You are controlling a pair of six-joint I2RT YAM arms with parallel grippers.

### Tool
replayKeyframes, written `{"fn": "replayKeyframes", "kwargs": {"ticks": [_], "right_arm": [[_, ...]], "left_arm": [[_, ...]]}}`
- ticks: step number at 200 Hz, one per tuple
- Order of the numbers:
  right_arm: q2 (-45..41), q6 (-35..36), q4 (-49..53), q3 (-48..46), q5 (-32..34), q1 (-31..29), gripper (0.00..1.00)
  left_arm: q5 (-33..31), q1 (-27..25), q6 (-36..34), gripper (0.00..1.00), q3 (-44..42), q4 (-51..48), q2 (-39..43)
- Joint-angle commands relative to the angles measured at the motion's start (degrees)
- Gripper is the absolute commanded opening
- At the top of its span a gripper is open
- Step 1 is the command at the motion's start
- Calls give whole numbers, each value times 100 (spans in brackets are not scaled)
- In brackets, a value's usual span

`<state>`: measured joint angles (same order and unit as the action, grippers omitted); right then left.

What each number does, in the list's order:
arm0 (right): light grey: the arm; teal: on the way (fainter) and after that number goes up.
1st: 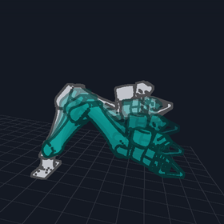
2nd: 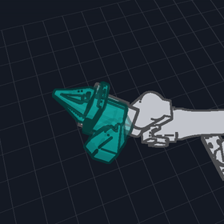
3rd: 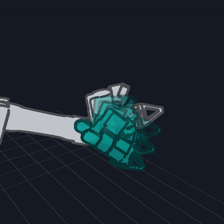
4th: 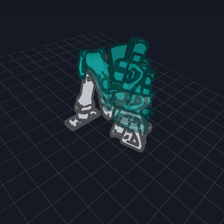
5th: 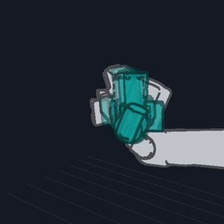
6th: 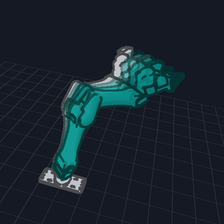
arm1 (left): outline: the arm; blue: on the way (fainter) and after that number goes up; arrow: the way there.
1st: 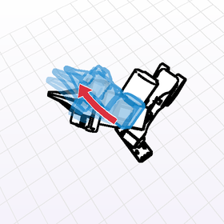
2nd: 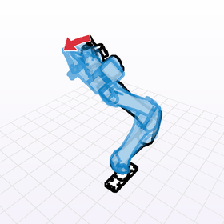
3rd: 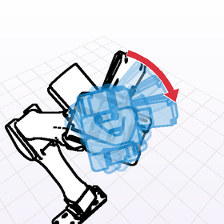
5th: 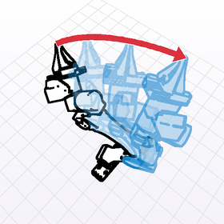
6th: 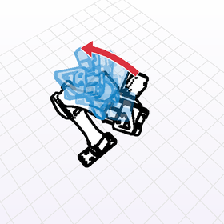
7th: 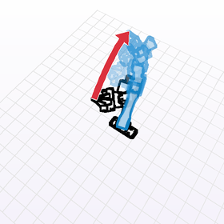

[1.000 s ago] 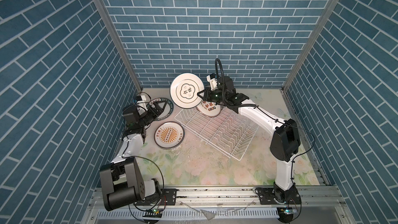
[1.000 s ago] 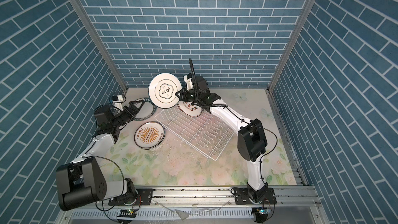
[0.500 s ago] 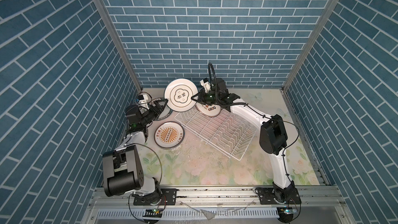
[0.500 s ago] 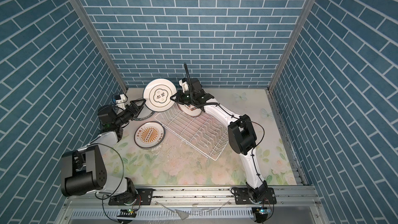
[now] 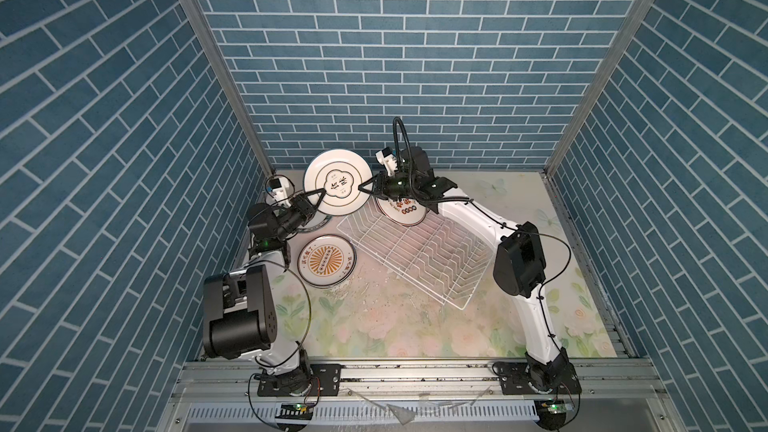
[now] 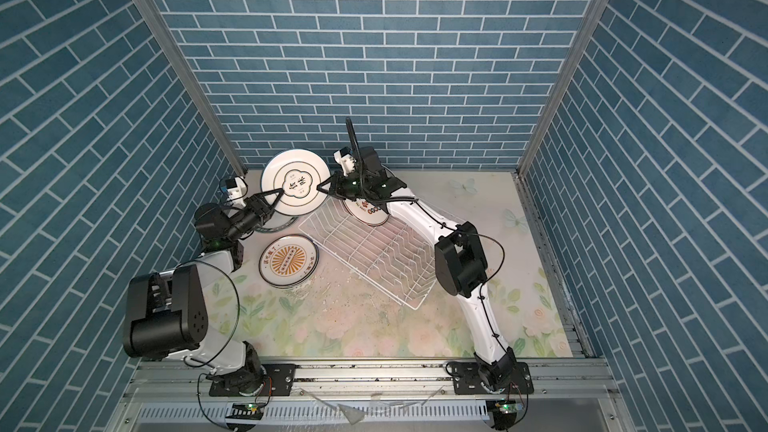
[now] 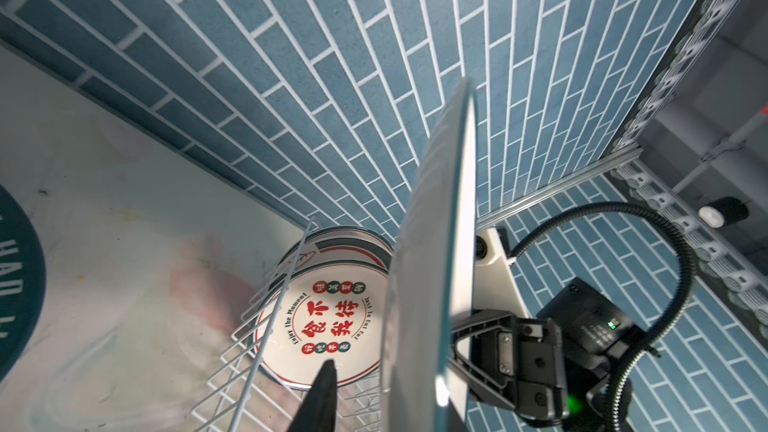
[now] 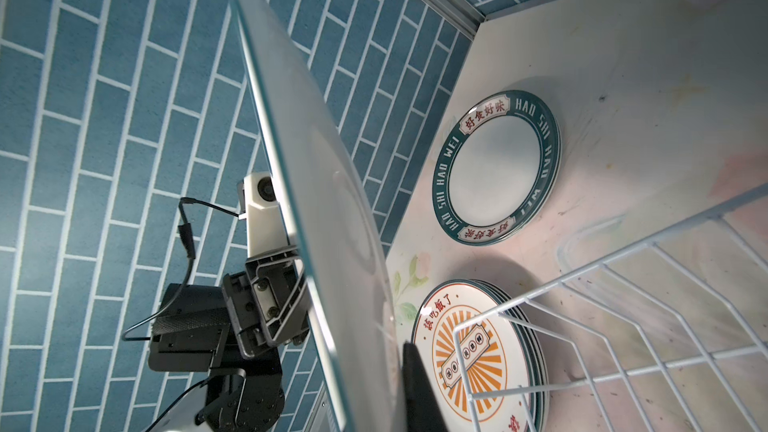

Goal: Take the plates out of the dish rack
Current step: 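Close the left gripper on the white plate rim while right opens, then lower the white plate onto the green-rim plate with left while right returns to rack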

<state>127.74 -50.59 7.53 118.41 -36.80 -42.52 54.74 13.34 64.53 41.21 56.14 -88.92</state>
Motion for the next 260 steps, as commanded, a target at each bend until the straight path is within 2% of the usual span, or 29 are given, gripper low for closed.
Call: {"fn": "replayKeyframes", "kwargs": {"ticks": [1, 15, 23, 29, 47, 67, 86, 115, 156, 176, 199, 242, 260], "right_arm": [[81, 95, -37, 413, -275, -36, 0], [113, 149, 36, 476, -298, -43, 0], [132, 181, 54, 496, -319, -46, 0], [141, 194, 64, 507, -326, -46, 0], [156, 288, 94, 565, -371, -46, 3], [174, 541, 385, 706, -297, -46, 24], [111, 1011, 943, 831, 42, -28, 43], [-155, 1805, 1871, 842, 828, -10, 56], [-848, 2674, 2912, 353, 1892, -11, 60], [-1378, 3055, 3090, -244, 2233, -19, 60], [-2041, 3294, 3150, -1005, 2574, -43, 61], [-3076, 3471, 3108, -1992, 3303, -41, 62], [-3381, 3486, 3015, -2340, 3366, -34, 62]], "left_arm": [[145, -8, -7, 22, -12, 167, -57], [144, -8, -115, 10, 14, -32, -38], [152, -8, -116, 7, 19, -100, -30], [150, -9, -195, 0, 23, -162, -25], [102, -7, -407, 0, 51, -426, 15], [78, -4, -554, 0, 93, -658, 80], [21, 64, -641, 0, 123, -851, 191], [-130, 413, -679, 0, 243, -1274, 335], [-468, 1086, -726, 0, 514, -1968, 278], [-865, 1297, -1172, 0, 755, -2789, 179], [-1458, 1347, -1808, 0, 1132, -3899, -39], [-1964, 1349, -2086, 0, 1730, -4462, -860], [-2030, 1352, -2085, 0, 1912, -4515, -1182]]}}
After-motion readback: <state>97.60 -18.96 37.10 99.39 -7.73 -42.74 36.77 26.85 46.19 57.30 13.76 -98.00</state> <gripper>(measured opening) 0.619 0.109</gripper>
